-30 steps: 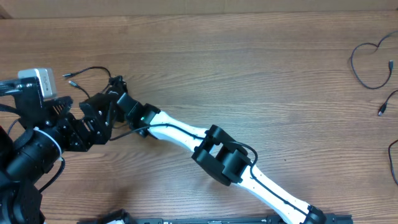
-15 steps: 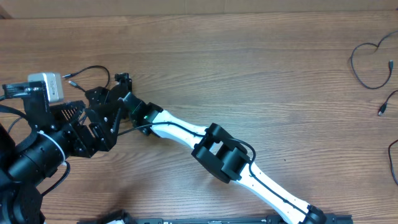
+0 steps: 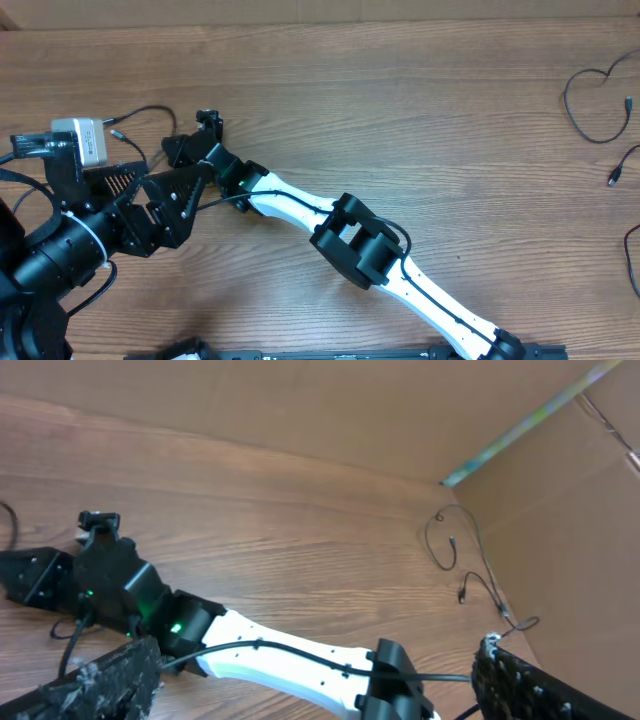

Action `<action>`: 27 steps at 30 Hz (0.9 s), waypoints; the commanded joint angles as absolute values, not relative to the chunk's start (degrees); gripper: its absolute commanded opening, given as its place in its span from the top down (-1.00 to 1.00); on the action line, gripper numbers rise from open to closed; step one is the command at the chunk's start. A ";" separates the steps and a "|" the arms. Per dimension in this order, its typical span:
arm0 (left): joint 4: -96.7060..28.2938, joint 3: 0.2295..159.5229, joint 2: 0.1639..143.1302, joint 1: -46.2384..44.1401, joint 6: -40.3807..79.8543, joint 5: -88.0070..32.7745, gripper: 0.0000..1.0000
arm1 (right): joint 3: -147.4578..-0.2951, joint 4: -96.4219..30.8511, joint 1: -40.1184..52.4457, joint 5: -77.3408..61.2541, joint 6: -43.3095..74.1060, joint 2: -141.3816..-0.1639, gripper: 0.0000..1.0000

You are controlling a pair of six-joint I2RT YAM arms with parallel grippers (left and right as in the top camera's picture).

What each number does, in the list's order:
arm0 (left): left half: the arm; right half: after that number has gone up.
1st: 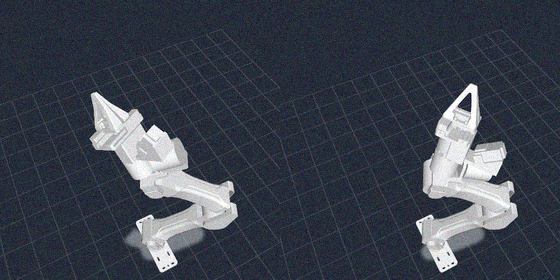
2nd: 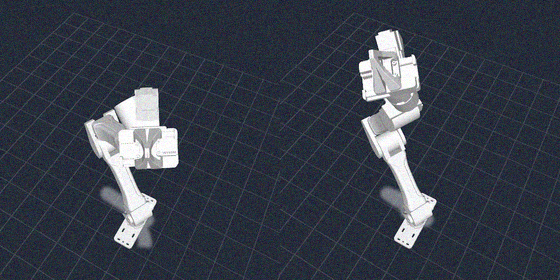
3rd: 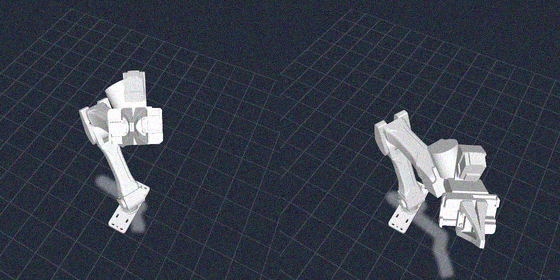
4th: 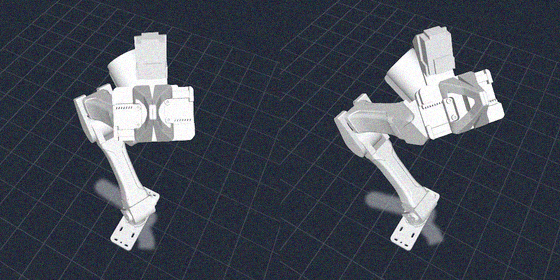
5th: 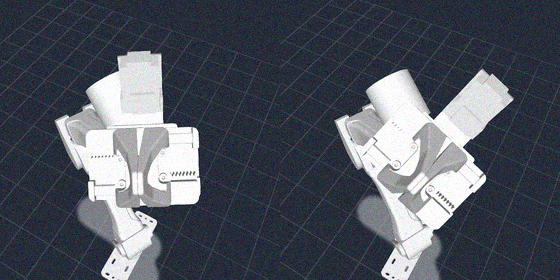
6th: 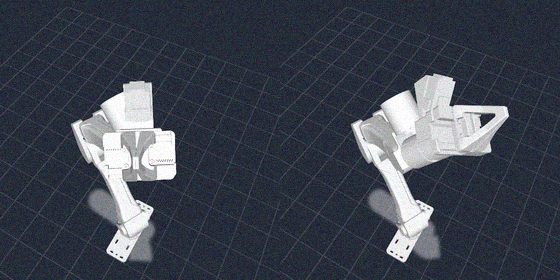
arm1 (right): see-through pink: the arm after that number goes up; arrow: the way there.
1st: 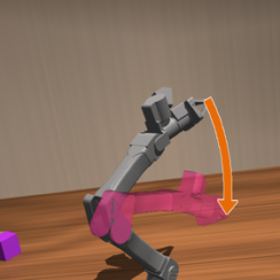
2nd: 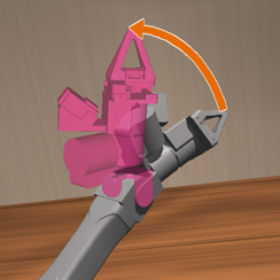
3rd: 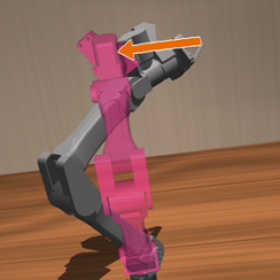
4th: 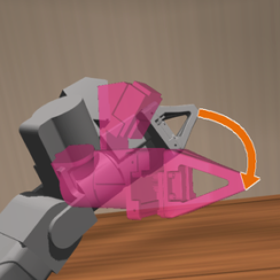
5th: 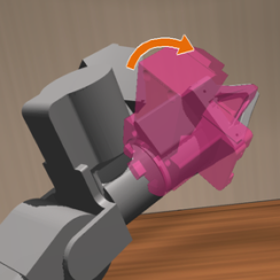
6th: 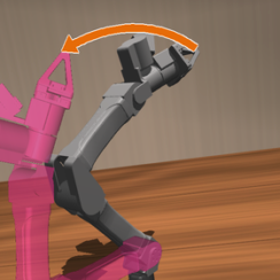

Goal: Untangle cables
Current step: 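Grasp the cable near the left gripper with the right gripper, then lift the grasped black cable and carry it toward the back right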

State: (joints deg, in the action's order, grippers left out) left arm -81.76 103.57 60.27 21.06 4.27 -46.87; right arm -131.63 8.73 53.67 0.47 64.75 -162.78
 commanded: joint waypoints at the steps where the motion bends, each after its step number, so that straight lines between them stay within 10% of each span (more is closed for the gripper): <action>1: -81.82 104.47 60.23 21.30 3.86 -49.21 -0.94 | -132.07 9.43 53.04 1.61 64.05 -163.89 0.93; 17: -82.46 104.47 60.23 21.30 3.14 -49.15 -0.95 | -132.11 20.16 36.56 -19.51 51.70 -157.69 0.92; 27: -82.48 104.47 60.23 21.30 3.20 -49.17 -0.96 | -132.11 -7.35 19.29 -26.44 24.86 -140.09 0.93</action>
